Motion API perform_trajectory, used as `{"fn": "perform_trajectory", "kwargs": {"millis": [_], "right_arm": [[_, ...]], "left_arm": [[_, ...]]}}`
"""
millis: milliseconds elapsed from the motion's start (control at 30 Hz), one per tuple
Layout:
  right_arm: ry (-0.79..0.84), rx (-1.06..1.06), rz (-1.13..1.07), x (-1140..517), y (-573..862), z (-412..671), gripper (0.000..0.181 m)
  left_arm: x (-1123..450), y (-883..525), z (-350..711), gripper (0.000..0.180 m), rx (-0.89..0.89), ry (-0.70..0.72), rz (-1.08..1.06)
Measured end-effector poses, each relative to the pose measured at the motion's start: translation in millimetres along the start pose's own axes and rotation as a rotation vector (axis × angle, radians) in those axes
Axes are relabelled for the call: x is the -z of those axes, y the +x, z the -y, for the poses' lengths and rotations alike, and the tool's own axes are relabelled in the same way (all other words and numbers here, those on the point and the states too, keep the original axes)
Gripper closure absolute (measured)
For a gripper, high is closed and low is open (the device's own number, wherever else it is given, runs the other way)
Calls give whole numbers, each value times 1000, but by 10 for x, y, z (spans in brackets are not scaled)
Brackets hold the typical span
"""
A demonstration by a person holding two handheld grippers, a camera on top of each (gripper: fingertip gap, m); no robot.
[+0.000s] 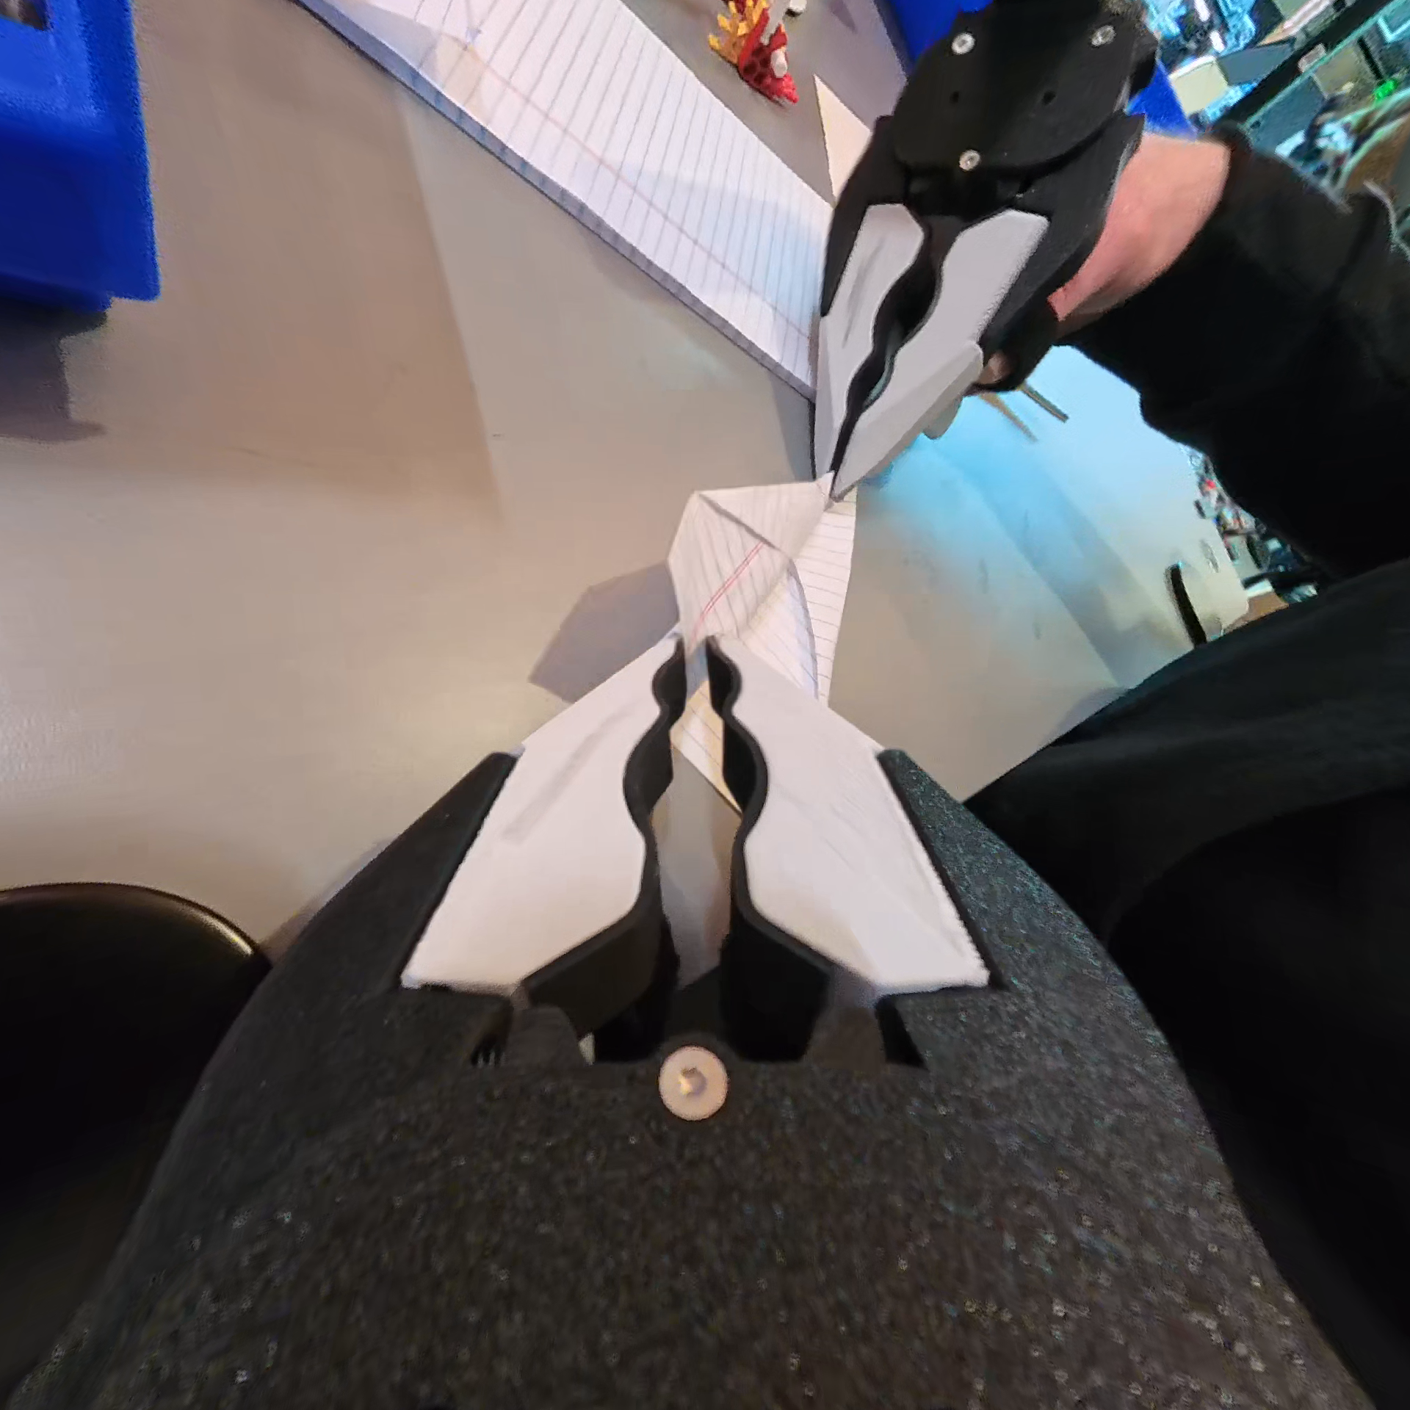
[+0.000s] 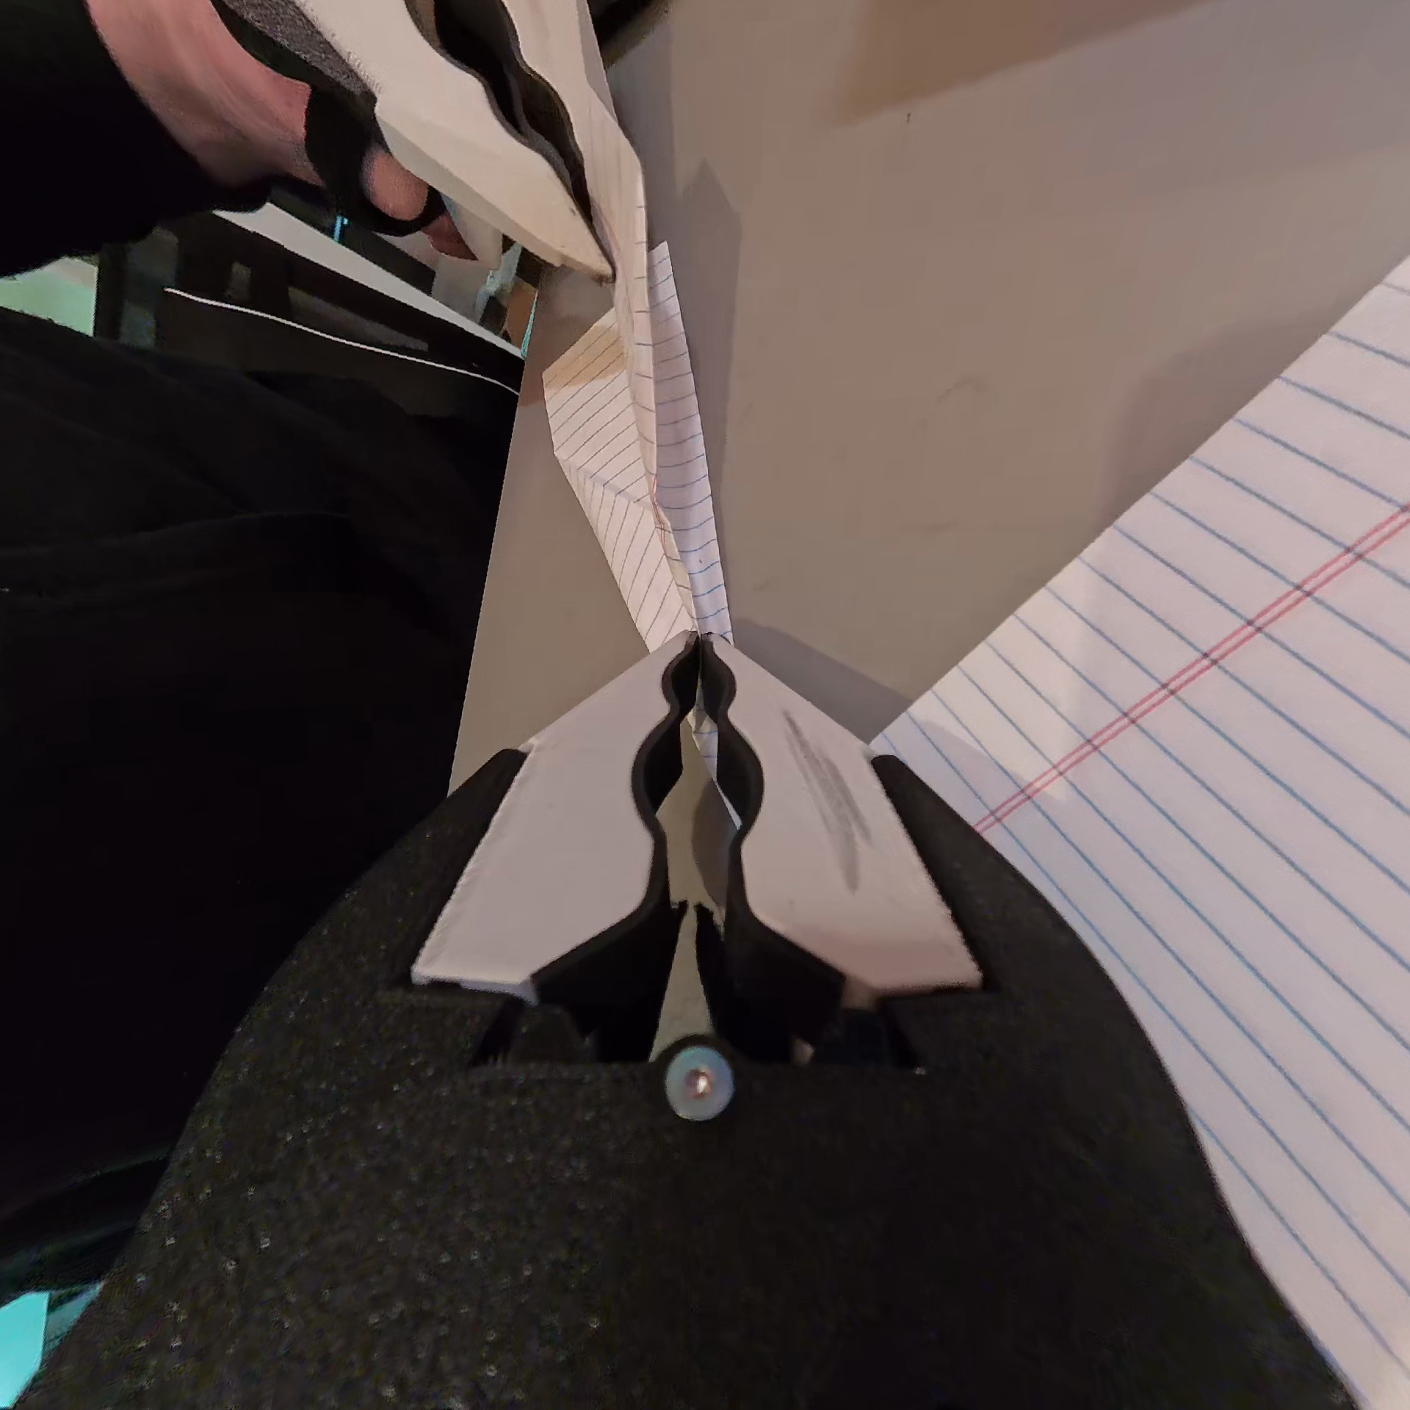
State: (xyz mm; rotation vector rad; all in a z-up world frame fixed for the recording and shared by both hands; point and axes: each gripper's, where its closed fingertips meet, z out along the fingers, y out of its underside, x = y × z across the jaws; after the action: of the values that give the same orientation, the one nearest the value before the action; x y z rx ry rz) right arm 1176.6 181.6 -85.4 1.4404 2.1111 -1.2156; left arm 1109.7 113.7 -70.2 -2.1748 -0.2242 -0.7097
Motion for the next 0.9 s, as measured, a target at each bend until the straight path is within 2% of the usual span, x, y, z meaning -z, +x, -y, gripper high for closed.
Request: {"fn": "perform_trajectory", "kwargs": {"millis": [167, 267, 333, 400, 467, 533, 667, 767, 867, 900], "right_arm": [[33, -41, 3, -1, 2, 4, 181], [49, -47, -8, -2, 5, 6, 181], [64, -68, -11, -1, 6, 7, 181], [81, -86, -19, -1, 8, 9, 181], [99, -105, -27, -1, 9, 9, 181], [113, -116, -35, 0, 11, 10, 181], [130, -131, -40, -1, 11, 13, 181], [136, -144, -34, -1, 12, 15, 181], [146, -157, -35, 0, 12, 15, 181], [150, -157, -38, 1, 12, 16, 181]], "left_arm": [[-73, -116, -12, 180, 20, -66, 81], [-89, -196, 66, 179, 38, -50, 131], [-70, -280, 120, 172, 4, -31, 208], [5, -320, 194, 157, -38, 10, 309], [146, -307, 262, 150, -126, 64, 445], [259, -90, 375, 155, -332, 133, 539], [-78, 451, 248, 159, -722, 39, 508], [-347, 460, 180, 163, -813, -20, 520], [-476, 238, 82, 166, -787, -111, 564], [-474, 192, 90, 170, -783, -102, 578]]}}
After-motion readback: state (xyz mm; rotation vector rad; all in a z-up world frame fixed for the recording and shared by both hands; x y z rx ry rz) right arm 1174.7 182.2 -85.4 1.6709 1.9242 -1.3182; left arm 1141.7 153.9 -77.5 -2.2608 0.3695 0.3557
